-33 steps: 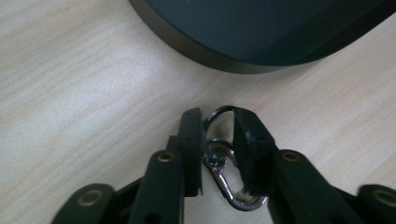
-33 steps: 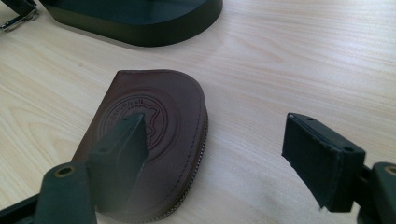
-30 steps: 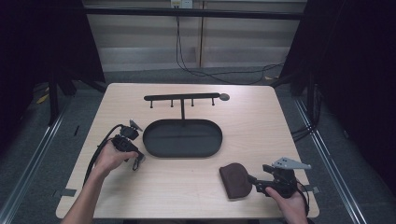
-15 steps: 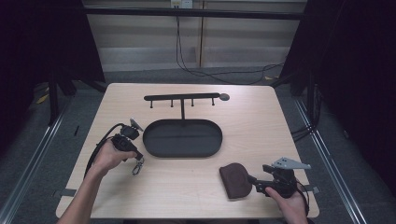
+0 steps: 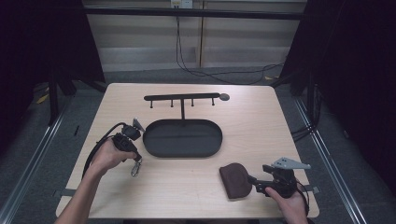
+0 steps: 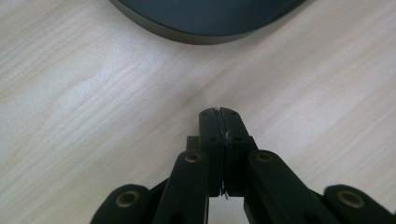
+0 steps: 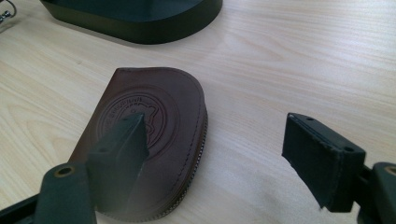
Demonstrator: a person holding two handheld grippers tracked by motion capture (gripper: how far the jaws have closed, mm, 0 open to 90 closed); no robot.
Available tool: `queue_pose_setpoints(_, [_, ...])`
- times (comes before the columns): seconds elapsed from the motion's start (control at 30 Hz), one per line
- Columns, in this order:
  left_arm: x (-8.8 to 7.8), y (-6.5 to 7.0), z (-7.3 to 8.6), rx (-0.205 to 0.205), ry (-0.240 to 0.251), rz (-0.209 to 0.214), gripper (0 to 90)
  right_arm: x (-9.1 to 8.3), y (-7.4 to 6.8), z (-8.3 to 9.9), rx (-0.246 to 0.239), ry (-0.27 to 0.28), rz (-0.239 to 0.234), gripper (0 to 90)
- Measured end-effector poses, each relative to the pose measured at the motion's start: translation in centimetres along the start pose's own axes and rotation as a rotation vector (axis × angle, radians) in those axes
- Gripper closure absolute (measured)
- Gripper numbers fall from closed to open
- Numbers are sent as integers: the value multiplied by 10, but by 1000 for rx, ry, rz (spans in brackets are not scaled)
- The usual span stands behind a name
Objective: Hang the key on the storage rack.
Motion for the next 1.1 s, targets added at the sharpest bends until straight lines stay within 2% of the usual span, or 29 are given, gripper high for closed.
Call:
queue_pose_setpoints(0.03, [-3, 0, 1, -4, 6, -5, 893, 0, 0, 0, 0, 0, 0, 219])
queue_pose_setpoints(0.07, [-11, 0, 1, -12, 38, -12, 893, 0, 0, 0, 1, 0, 1, 218])
queue_pose_setpoints(0.17, [-19, 1, 3, -6, 48, 8, 894, 0, 0, 0, 1, 0, 2, 218])
queue_pose_setpoints(0.33, [-32, 0, 5, -8, 45, -17, 894, 0, 0, 0, 4, -2, 1, 218])
queue_pose_setpoints(0.47, [-41, 2, 4, -3, 60, -15, 894, 0, 0, 0, 4, -3, 0, 218])
queue_pose_setpoints(0.67, [-57, 7, 4, 18, 58, -26, 894, 0, 0, 0, 4, -5, -3, 218])
queue_pose_setpoints(0.7, [-61, 7, 4, 25, 54, -39, 894, 1, 0, 0, 3, -5, -4, 218])
queue_pose_setpoints(0.87, [-69, 9, 2, 27, 55, -47, 894, 1, 0, 0, 6, -7, -4, 217])
queue_pose_setpoints(1.1, [-84, 16, -4, 50, 54, -60, 894, 1, 0, 0, 7, -6, -5, 216])
Point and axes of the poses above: each handheld gripper's, and its own axes: x roughly forward along the jaws, z roughly out of its underside, y roughly to its right, the point moved 7 cm from there along x, roughly forward along the jaws, and after that the axes turned 13 degrees about -y, right-handed, at the moved point
